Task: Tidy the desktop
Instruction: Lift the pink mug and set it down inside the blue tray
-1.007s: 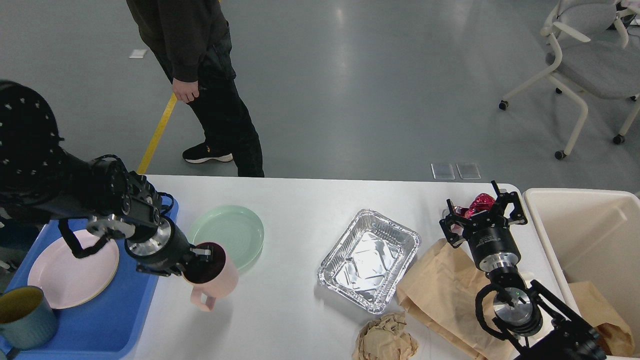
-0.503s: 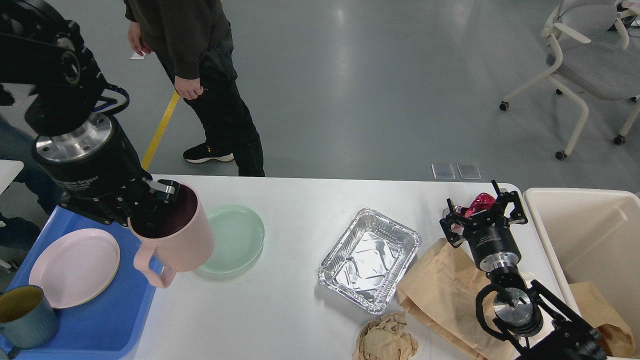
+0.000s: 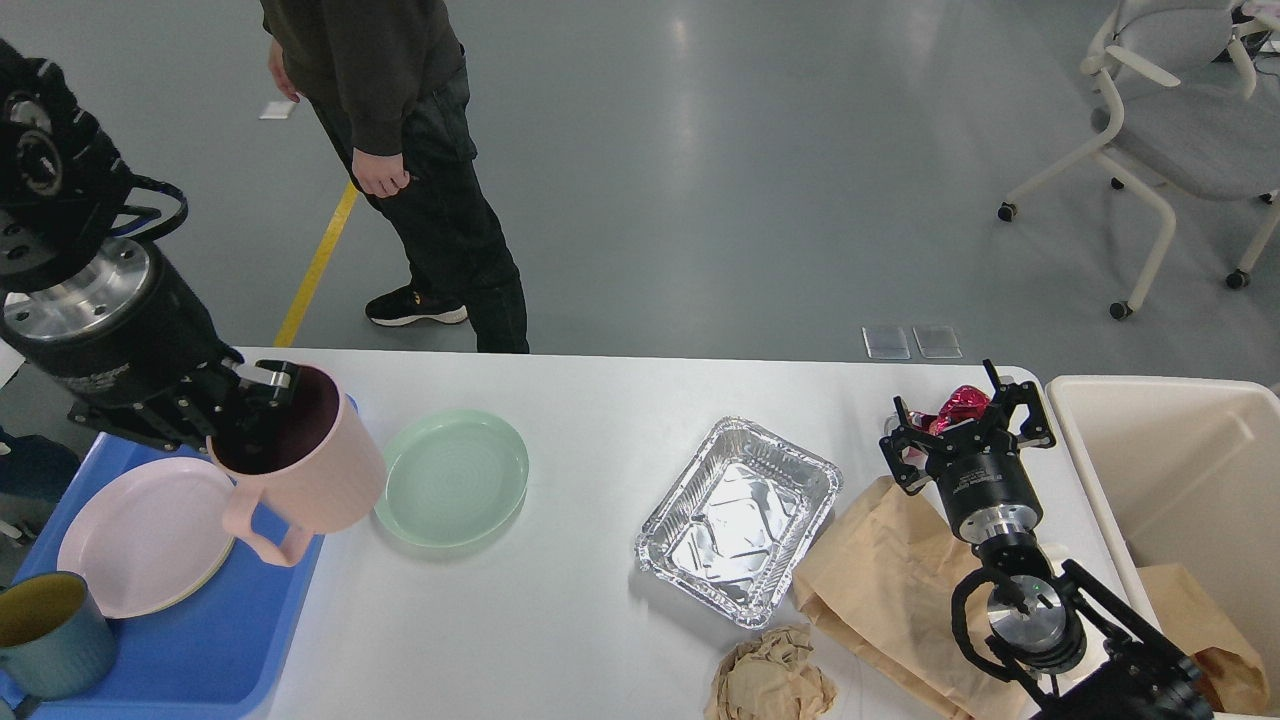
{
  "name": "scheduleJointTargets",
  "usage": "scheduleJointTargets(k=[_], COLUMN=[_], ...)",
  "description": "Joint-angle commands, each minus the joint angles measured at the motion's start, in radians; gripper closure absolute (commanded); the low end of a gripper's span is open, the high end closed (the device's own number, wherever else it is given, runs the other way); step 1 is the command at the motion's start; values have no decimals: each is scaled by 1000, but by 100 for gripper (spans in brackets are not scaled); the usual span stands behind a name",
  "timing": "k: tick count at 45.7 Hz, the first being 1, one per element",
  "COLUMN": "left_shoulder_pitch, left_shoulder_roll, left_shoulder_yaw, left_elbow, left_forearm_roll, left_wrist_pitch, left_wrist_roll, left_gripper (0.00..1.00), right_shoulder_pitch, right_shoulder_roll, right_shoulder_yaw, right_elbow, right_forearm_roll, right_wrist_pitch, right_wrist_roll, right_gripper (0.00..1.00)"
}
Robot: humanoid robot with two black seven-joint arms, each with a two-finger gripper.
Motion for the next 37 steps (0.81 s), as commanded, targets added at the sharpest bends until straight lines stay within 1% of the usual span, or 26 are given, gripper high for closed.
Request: scheduleJointTargets(k=[1,6,12,15,20,22,26,31,33,37], left_shoulder_pitch=[155,362,557,628,712,753,881,1013,1036,1042], left_shoulder_roll=[131,204,224,253,322,339,347,350,350,347], left_shoulder_yaw=[-2,-13,-18,-22,-57,-93,-194,-298,-314,-318], left_elbow=[35,110,219,283,385,432,515,572,584,589], left_forearm_roll=[139,200,205,205,206,214,248,263,263,265], left_wrist_pitch=[108,197,253,257,257,257,253,253,253,253], left_wrist_roll=[-21,-21,-21,-19,-15,-12,-8,-5,-2,-2], left_gripper=[100,100,100,100,99,99,98,98,98,98], right_shoulder_pitch=[0,0,0,0,0,0,0,0,0,0], right_shoulder_roll=[1,0,0,0,0,0,0,0,1,0], right_shoulder_yaw=[0,0,0,0,0,0,0,0,0,0], right_elbow=[0,0,0,0,0,0,0,0,0,0], right_forearm_roll=[0,0,0,0,0,0,0,0,0,0], right_wrist_pitch=[0,0,0,0,0,0,0,0,0,0], right_wrist_roll=[0,0,0,0,0,0,0,0,0,0], right_gripper=[0,0,0,0,0,0,0,0,0,0])
